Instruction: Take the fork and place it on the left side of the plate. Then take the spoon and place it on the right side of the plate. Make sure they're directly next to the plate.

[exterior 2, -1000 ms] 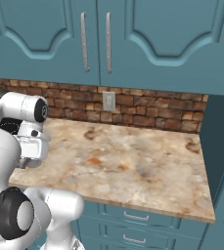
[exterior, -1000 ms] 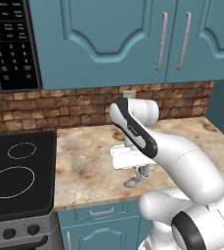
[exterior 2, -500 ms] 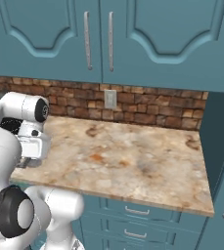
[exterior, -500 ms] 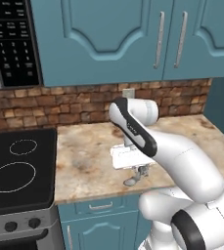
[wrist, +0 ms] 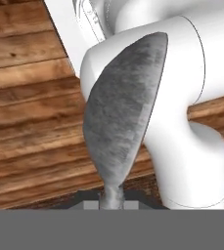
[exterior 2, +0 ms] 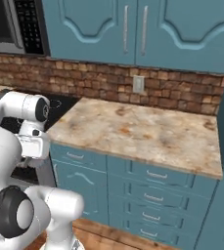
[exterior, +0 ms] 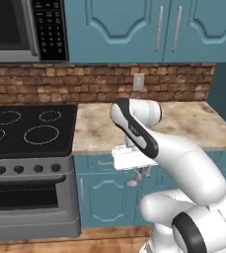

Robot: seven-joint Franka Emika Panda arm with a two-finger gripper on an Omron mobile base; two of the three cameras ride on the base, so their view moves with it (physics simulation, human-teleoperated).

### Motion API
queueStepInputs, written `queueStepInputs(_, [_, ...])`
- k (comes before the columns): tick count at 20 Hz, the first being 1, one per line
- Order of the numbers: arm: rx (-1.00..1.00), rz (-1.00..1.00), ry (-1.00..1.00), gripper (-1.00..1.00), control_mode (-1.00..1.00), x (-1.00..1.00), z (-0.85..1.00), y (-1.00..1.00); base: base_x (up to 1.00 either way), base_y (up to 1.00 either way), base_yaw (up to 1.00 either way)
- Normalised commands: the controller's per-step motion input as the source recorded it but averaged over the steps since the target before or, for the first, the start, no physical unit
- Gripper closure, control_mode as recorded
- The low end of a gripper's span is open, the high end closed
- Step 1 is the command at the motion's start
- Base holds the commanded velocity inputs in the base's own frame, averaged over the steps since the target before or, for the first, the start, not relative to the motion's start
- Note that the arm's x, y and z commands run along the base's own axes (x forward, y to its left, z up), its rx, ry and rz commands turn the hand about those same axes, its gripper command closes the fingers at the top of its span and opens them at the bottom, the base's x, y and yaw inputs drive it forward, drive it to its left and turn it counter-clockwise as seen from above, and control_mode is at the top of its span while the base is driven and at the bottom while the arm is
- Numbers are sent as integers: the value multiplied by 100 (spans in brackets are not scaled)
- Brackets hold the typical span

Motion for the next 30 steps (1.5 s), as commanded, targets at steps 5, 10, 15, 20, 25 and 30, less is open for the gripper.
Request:
queueStepInputs(5, [0, 0, 0, 100, 100, 0, 0, 0, -51, 11, 81])
queueStepInputs(10, [0, 0, 0, 100, 100, 0, 0, 0, -22, 11, 100])
queueStepInputs(15, [0, 0, 0, 100, 100, 0, 0, 0, -16, 7, 100])
queueStepInputs(20, [0, 0, 0, 100, 100, 0, 0, 0, -9, 11, 100])
queueStepInputs(25, [0, 0, 0, 100, 100, 0, 0, 0, 63, 34, 77])
queueStepInputs(30, [0, 0, 0, 100, 100, 0, 0, 0, 100, 85, 25])
